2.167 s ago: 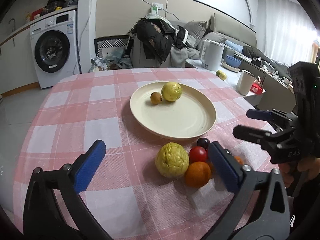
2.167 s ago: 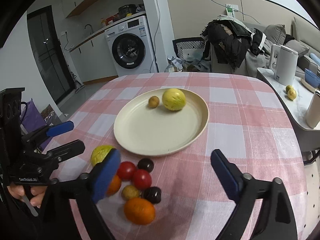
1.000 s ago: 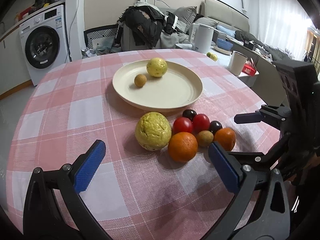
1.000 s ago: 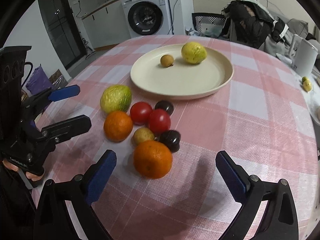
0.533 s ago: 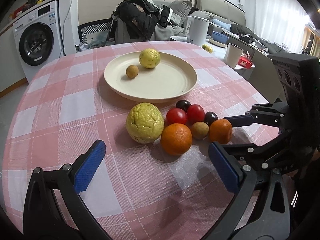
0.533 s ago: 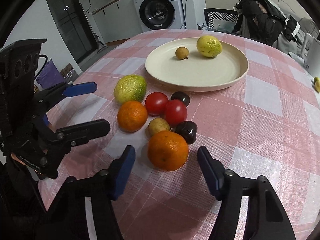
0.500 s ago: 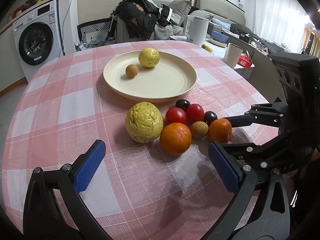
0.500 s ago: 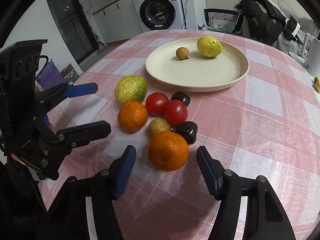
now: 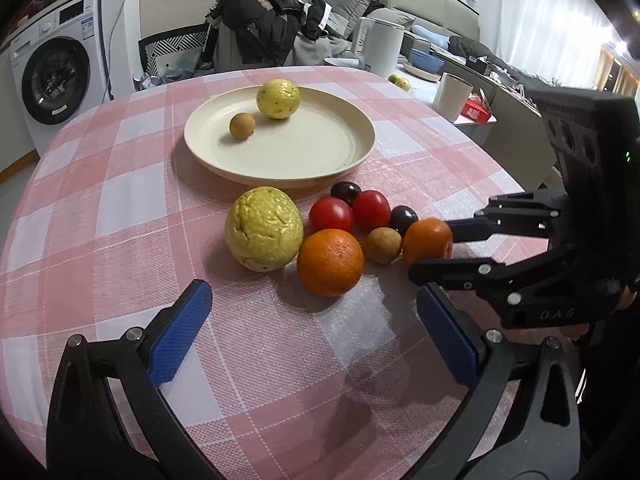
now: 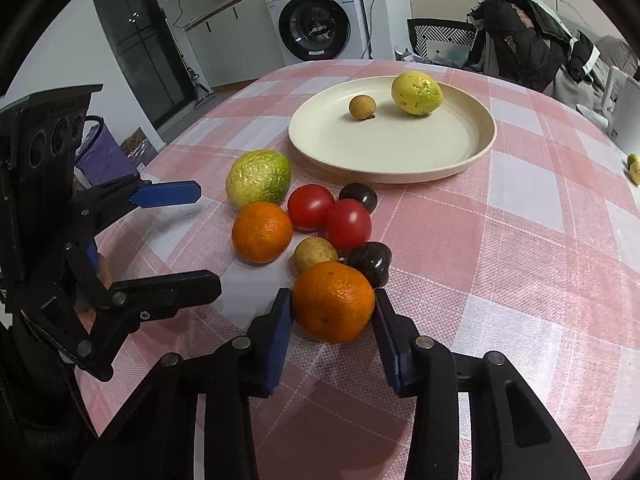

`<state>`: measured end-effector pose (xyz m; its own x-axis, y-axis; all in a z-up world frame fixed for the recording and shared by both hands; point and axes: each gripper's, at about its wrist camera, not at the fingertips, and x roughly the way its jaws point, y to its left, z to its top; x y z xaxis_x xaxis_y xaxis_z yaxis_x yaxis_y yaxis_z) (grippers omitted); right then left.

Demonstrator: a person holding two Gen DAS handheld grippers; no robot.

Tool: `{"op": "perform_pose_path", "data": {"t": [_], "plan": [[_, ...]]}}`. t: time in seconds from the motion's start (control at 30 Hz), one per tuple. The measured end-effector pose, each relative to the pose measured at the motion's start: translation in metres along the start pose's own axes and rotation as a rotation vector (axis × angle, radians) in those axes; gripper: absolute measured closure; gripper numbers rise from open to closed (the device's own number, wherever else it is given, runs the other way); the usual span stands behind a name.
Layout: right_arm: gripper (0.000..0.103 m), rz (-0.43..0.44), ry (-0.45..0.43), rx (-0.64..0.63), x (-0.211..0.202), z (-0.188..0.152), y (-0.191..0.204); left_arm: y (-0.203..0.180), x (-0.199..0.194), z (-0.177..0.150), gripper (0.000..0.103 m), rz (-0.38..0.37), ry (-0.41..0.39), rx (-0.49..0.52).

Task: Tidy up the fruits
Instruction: 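Grasp the large orange with the right tool while the left tool grasps a tangerine, then lift both held oranges and carry them over the cream plate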

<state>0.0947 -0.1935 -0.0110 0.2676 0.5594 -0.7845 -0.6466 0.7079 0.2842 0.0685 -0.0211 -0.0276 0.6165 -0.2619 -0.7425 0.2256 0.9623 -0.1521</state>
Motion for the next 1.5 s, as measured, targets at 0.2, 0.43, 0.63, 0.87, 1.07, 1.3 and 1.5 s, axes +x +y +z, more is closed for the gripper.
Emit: {"op": "perform_pose_path", "data": {"t": [0.2,0.43,0.63,0.87,1.07,1.3,1.5], "plan": [[0.063,0.007,-0.058,0.006,-0.016,0.002,-0.002,-0.003,0.002,-0.002,0.011,-0.042,0.034,0.01],[0.063,-0.003,-0.095,0.035,-0.024,0.006,-0.008,-0.012,0.012,-0.005,0.04,-0.101,0.079,0.023],[0.063,-0.003,-0.103,0.044,-0.025,0.007,-0.011,-0.013,0.019,-0.005,0.042,-0.093,0.085,0.001],[0.063,-0.003,-0.106,0.043,-0.025,0.005,-0.011,-0.012,0.027,0.004,0.048,-0.041,0.072,-0.026],[0.063,-0.003,-0.107,0.048,-0.026,0.004,-0.012,-0.012,0.031,0.008,0.06,-0.012,0.063,-0.03],[0.063,-0.005,-0.105,0.052,-0.025,0.005,-0.013,-0.012,0.031,0.007,0.068,-0.01,0.058,-0.014],[0.063,-0.006,-0.112,0.056,-0.026,0.005,-0.014,-0.018,0.028,0.004,0.069,-0.016,0.05,0.012]]}}
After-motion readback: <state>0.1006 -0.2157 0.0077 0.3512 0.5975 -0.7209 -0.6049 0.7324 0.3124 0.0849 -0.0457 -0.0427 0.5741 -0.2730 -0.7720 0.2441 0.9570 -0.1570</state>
